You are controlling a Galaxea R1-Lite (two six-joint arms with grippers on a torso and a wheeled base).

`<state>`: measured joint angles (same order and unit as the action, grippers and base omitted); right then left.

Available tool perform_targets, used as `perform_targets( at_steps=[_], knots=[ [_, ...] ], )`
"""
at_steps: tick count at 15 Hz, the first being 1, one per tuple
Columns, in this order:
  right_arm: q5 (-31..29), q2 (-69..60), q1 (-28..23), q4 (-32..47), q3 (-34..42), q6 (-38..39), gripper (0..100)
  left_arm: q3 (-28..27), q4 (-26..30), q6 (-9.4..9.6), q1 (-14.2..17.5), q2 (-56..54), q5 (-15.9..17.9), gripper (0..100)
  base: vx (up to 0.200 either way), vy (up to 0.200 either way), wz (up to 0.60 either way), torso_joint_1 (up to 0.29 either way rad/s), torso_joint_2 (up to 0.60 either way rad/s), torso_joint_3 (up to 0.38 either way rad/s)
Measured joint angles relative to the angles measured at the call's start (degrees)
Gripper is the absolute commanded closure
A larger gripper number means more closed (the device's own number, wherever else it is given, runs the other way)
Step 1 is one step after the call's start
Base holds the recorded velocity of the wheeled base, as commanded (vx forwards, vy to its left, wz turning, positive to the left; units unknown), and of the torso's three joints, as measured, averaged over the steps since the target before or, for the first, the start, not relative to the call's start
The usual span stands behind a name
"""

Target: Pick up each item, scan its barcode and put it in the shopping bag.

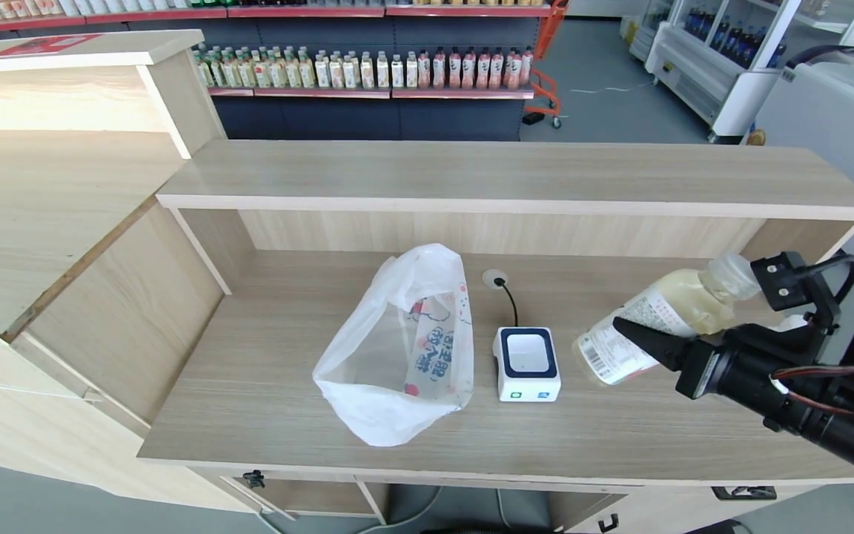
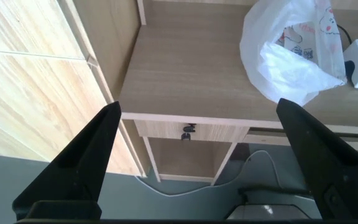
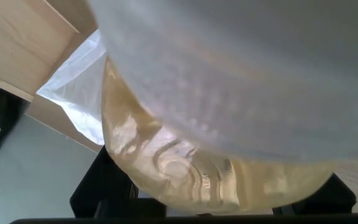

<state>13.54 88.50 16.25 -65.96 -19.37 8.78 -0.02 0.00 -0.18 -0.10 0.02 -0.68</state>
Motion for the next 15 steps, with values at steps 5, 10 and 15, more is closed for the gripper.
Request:
perform_targets(
  at_steps=[5,10,15],
  knots=[
    [-0.05,4.6,0.32,0.13,-4.91,0.0,100,0.02,0.0,-0.02,-0.01,0.0,-0.07,0,0.0,0.04,0.0,0.0,0.0,0.0],
    [-0.05,10.19,2.74,0.2,-7.5,-0.16,100,0.02,0.0,-0.04,-0.06,0.0,-0.05,0,0.0,0.0,0.0,0.0,0.0,0.0],
    [0.06,17.81,4.69,3.78,-12.21,-0.44,100,0.02,0.0,-0.02,0.0,0.0,-0.05,0,0.0,0.0,0.0,0.0,0.0,0.0]
  ],
)
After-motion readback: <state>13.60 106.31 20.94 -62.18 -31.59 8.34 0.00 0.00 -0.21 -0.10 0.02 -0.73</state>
